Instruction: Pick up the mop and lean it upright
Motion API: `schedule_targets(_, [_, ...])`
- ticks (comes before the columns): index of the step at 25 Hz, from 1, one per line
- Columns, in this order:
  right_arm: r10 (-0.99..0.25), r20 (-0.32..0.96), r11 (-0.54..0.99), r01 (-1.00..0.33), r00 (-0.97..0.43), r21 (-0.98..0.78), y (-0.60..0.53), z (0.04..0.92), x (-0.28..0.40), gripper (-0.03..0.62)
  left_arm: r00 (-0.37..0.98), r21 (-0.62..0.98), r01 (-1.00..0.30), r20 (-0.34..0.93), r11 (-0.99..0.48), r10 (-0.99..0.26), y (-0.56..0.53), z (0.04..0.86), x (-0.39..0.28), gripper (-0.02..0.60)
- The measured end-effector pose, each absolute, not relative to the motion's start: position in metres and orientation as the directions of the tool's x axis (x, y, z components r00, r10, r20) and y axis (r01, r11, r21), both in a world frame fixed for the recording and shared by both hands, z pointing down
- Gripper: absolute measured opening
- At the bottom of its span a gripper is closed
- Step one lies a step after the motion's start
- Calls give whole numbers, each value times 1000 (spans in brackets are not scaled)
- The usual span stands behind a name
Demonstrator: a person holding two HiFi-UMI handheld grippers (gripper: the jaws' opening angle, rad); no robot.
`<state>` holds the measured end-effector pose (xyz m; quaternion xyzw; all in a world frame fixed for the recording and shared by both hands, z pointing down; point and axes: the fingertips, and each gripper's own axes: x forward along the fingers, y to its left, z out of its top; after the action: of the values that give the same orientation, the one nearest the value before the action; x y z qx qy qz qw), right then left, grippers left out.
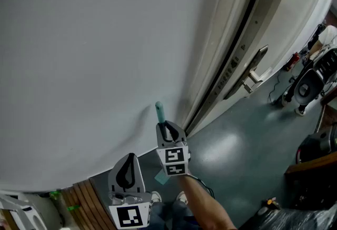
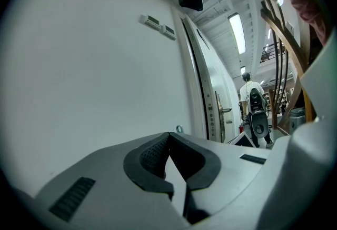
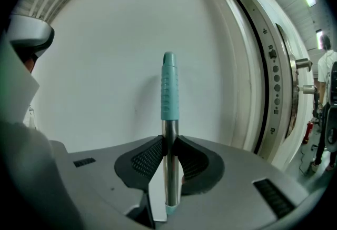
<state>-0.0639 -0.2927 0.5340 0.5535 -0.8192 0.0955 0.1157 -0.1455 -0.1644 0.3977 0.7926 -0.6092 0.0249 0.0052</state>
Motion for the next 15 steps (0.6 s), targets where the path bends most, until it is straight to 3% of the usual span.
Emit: schedule_targets(15, [-876,304,385,-922,-373,-22,-298,536,-75,95,249,-27,-968,48,-251,-967,-163,398,-154,12])
